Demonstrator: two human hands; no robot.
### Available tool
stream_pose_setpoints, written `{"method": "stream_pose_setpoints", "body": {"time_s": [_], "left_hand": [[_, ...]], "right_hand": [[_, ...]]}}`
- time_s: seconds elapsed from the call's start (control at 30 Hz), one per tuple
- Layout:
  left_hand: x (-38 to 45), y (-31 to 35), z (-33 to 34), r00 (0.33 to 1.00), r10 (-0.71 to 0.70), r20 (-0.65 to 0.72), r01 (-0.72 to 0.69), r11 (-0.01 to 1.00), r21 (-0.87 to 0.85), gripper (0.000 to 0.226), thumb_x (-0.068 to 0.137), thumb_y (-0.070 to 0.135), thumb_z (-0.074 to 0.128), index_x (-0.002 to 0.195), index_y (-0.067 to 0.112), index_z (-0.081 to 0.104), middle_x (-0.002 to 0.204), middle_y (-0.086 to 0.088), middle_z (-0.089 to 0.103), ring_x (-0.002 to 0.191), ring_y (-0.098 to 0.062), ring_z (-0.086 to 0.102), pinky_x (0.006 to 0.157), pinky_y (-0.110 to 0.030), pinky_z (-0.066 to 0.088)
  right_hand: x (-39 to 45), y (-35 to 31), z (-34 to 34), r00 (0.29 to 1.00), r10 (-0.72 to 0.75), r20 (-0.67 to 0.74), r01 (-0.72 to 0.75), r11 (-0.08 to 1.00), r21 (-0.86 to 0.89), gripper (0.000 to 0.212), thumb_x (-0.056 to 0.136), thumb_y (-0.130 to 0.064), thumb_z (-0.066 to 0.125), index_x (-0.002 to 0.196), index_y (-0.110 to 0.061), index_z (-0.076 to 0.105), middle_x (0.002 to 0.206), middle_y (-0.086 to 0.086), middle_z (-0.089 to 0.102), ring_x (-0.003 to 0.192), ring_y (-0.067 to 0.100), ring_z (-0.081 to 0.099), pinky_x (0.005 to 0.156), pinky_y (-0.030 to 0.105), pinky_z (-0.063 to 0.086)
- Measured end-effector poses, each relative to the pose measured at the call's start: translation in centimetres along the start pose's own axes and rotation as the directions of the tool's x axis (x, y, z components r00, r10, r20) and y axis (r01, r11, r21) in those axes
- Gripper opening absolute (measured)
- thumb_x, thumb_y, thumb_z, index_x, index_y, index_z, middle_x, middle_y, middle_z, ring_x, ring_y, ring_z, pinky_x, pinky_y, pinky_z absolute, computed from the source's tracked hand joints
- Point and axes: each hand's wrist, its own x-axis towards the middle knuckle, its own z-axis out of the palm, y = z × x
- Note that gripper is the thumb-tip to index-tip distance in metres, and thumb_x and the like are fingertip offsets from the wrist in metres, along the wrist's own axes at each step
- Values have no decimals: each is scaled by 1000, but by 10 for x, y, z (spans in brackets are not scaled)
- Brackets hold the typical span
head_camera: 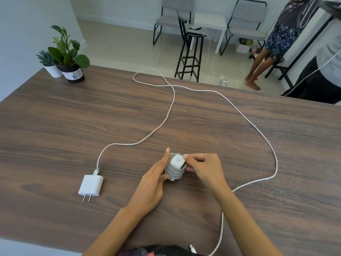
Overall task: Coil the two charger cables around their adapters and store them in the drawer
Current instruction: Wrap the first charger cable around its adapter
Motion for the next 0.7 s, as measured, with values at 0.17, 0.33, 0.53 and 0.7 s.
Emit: {"method": "stream_pose_setpoints", "body": {"time_s": [0.17, 0.33, 0.53, 0.7], "left_hand": [[0, 2, -3, 1000, 18, 10, -18, 1000, 8, 81, 87, 12, 61, 148, 38, 15, 140, 20, 39, 129, -2, 43, 103, -22, 41], [-3, 4, -2, 1000, 19, -8, -19, 999, 39, 70, 89, 39, 50, 149, 34, 14, 140, 16, 33, 124, -6, 49, 98, -27, 48], [-1, 6, -3, 997, 59, -48, -53, 992, 114, 54, 96, 25, 38, 148, 27, 23, 140, 9, 35, 128, -1, 39, 100, -20, 41], [0, 3, -4, 997, 9, -77, -2, 995, 98, 53, 97, 23, 41, 148, 25, 26, 138, 9, 42, 118, 0, 48, 93, -22, 47]], "right_hand": [[-3, -7, 4, 999, -36, -30, 34, 997, -66, 15, 81, -14, 70, 70, -23, 75, 72, -3, 75, 66, 9, 72, 75, 33, 60], [-6, -5, 5, 1000, -12, -13, 12, 1000, -9, 6, 82, -16, 71, 80, -17, 77, 77, 1, 76, 72, 10, 72, 79, 33, 59], [-12, -2, 3, 991, -82, 104, 73, 994, 82, 16, 82, -10, 71, 97, -14, 74, 93, 1, 74, 87, 9, 70, 85, 28, 55], [-14, -3, 1, 968, -137, 210, 130, 990, 47, 34, 77, 3, 72, 106, -14, 70, 98, -2, 67, 91, 3, 64, 85, 15, 49]]}}
